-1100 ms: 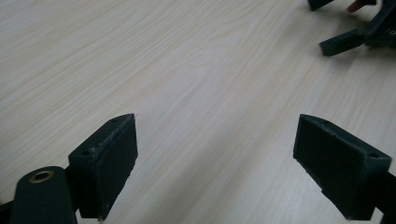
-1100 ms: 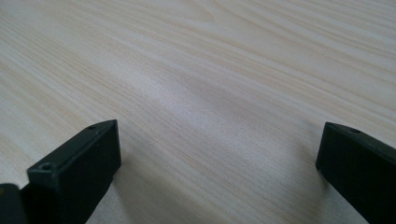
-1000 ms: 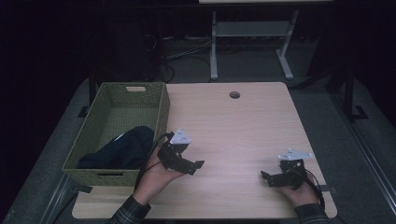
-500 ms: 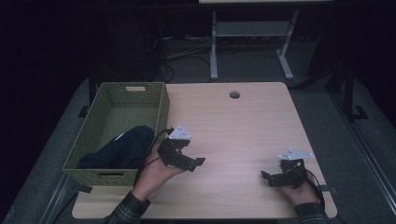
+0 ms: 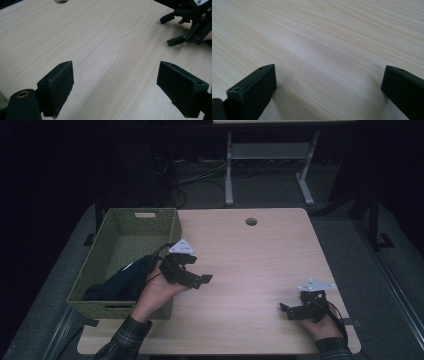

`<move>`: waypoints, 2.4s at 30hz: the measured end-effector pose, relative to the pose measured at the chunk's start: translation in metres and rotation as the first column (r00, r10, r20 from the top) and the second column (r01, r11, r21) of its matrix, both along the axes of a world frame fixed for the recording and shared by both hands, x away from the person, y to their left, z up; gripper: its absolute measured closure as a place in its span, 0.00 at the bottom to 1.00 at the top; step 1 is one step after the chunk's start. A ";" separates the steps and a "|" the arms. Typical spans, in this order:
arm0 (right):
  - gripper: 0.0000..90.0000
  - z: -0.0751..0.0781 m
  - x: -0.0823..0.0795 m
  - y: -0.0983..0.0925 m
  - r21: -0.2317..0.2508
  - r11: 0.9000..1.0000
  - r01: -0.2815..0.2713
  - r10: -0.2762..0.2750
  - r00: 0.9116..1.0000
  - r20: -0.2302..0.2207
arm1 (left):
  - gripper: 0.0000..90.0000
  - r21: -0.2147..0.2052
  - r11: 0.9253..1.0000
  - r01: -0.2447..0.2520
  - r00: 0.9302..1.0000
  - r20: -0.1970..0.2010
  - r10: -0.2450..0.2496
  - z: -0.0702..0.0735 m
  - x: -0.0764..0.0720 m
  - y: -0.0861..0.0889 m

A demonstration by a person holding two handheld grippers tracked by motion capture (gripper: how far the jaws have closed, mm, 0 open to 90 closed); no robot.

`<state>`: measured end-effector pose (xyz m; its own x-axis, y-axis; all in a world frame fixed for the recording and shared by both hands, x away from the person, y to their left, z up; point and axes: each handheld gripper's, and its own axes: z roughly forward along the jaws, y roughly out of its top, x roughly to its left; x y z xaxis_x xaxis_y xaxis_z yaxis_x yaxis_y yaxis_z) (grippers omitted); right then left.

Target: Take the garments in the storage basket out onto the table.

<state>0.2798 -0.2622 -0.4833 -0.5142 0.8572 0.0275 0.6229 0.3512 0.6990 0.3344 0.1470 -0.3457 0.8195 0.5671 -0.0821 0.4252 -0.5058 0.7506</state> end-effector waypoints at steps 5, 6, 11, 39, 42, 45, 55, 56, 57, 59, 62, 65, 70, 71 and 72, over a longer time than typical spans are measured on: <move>0.00 0.000 0.000 0.000 0.000 1.000 0.000 0.000 1.000 0.000 | 0.15 0.012 1.000 0.000 1.000 0.009 0.000 0.004 0.002 0.009; 0.00 0.000 0.000 0.000 0.000 1.000 0.000 0.000 1.000 0.000 | 0.15 0.008 1.000 -0.002 1.000 0.010 0.002 0.005 0.002 0.011; 0.00 0.000 0.000 0.000 0.000 1.000 0.000 0.000 1.000 0.000 | 0.15 0.017 1.000 -0.010 1.000 0.021 0.010 0.009 0.003 0.021; 0.00 0.000 0.001 0.000 0.000 1.000 -0.006 0.006 1.000 -0.001 | 0.15 0.045 0.984 -0.174 0.984 0.053 0.172 0.020 0.001 0.107; 0.00 0.000 0.001 0.000 0.002 1.000 -0.008 0.008 1.000 -0.005 | 0.15 0.053 0.980 -0.193 0.980 0.053 0.190 0.019 0.001 0.118; 0.00 0.000 0.001 0.000 0.001 1.000 -0.012 0.012 1.000 -0.004 | 0.15 0.056 0.977 -0.206 0.978 0.051 0.203 0.018 0.002 0.125; 0.00 0.000 0.002 -0.001 0.000 1.000 -0.019 0.019 1.000 -0.002 | 0.15 0.091 0.968 -0.234 0.972 0.038 0.232 0.016 -0.001 0.152; 0.00 0.000 0.002 -0.001 0.000 1.000 -0.019 0.019 1.000 -0.003 | 0.18 0.091 0.968 -0.234 0.972 0.038 0.232 0.016 -0.001 0.152; 0.00 0.000 0.002 -0.001 0.000 1.000 -0.019 0.019 1.000 -0.003 | 0.18 0.101 0.967 -0.232 0.973 0.038 0.229 0.016 -0.001 0.155; 0.00 0.000 0.002 -0.001 -0.001 1.000 -0.019 0.019 1.000 -0.003 | 0.21 0.109 0.965 -0.237 0.972 0.028 0.235 0.014 -0.001 0.159; 0.00 0.000 0.002 -0.001 -0.001 1.000 -0.019 0.019 1.000 -0.003 | 0.21 0.120 0.964 -0.239 0.971 0.013 0.239 0.011 0.000 0.165; 0.00 0.000 0.002 -0.001 -0.001 1.000 -0.019 0.019 1.000 -0.003 | 0.21 0.142 0.960 -0.243 0.969 -0.005 0.246 0.007 0.001 0.169; 0.00 0.000 0.002 -0.001 -0.001 1.000 -0.019 0.019 1.000 -0.003 | 0.23 0.157 0.958 -0.240 0.969 -0.020 0.246 0.003 0.002 0.172; 0.00 0.000 0.002 -0.001 -0.001 1.000 -0.019 0.019 1.000 -0.003 | 0.23 0.172 0.957 -0.233 0.970 -0.024 0.241 0.002 0.003 0.172; 0.00 0.000 0.002 -0.001 -0.001 1.000 -0.019 0.019 1.000 -0.003 | 0.24 0.181 0.956 -0.229 0.971 -0.032 0.239 0.000 0.003 0.172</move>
<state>0.2814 -0.2634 -0.4833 -0.5301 0.8475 0.0284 0.6182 0.3633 0.6970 0.3375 0.3193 -0.3456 0.6594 0.7518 -0.0043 0.5838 -0.5084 0.6330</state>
